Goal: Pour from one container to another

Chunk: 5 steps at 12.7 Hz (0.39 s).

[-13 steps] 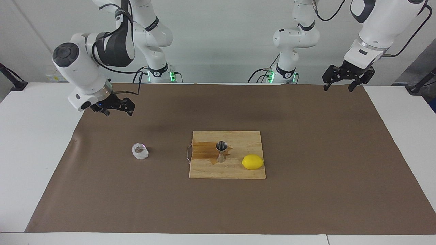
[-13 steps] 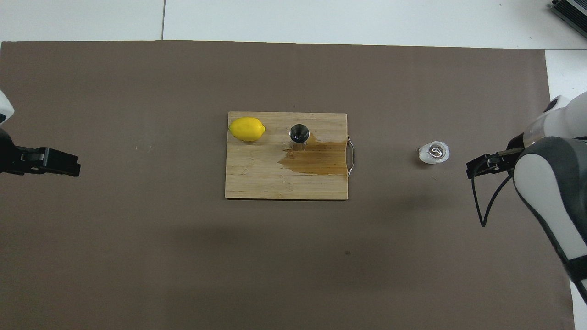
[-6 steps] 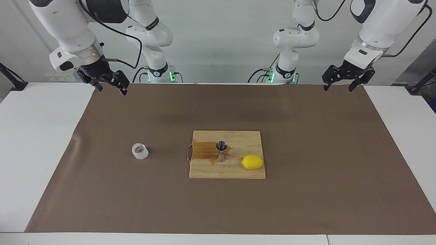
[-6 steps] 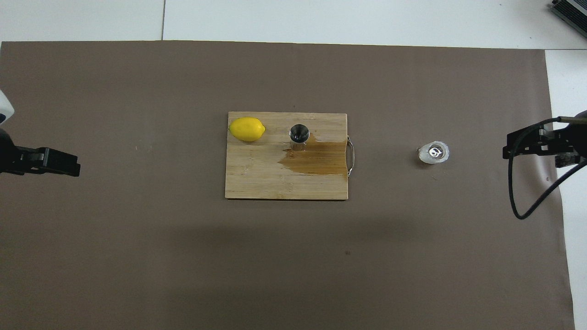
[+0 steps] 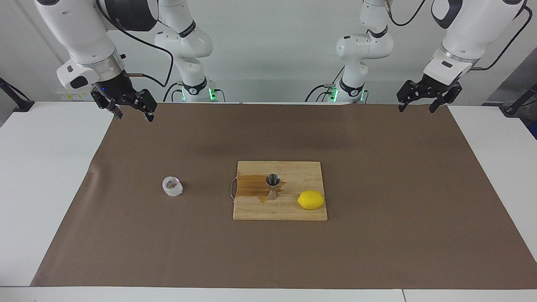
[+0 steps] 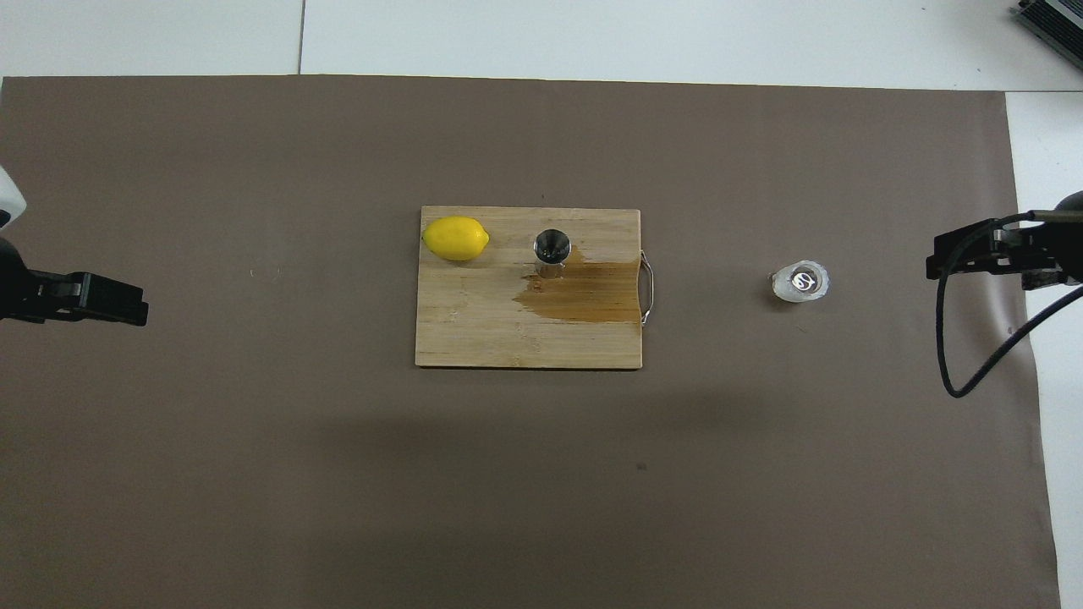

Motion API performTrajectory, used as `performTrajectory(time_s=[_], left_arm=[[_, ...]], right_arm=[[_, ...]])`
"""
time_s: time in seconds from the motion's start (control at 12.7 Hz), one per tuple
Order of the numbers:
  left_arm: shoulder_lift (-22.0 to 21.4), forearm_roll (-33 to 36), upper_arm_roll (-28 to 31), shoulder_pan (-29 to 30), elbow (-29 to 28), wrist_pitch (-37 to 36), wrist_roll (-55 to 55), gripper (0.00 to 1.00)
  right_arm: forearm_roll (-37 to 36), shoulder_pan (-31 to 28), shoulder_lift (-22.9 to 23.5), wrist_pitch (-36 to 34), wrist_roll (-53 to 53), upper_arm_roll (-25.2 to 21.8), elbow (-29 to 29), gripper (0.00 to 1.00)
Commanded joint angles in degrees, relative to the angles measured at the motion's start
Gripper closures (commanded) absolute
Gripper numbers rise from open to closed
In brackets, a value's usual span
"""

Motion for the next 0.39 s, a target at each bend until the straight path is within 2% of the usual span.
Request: performTrajectory(time_s=[0.0,0.32], left_arm=[[-1.21,0.65,0.07,0.03,-0.87,-0.52,0.40,0.00],[-1.21,0.65,0.07,0.03,-0.87,-0.52,0.40,0.00]], right_arm=[[0.21,-0.34,-1.01,0.98,-1.43,0.11,-1.39,0.00],[0.39,-0.70,-1.19,0.28,-1.52,0.11,-1.48,0.00]])
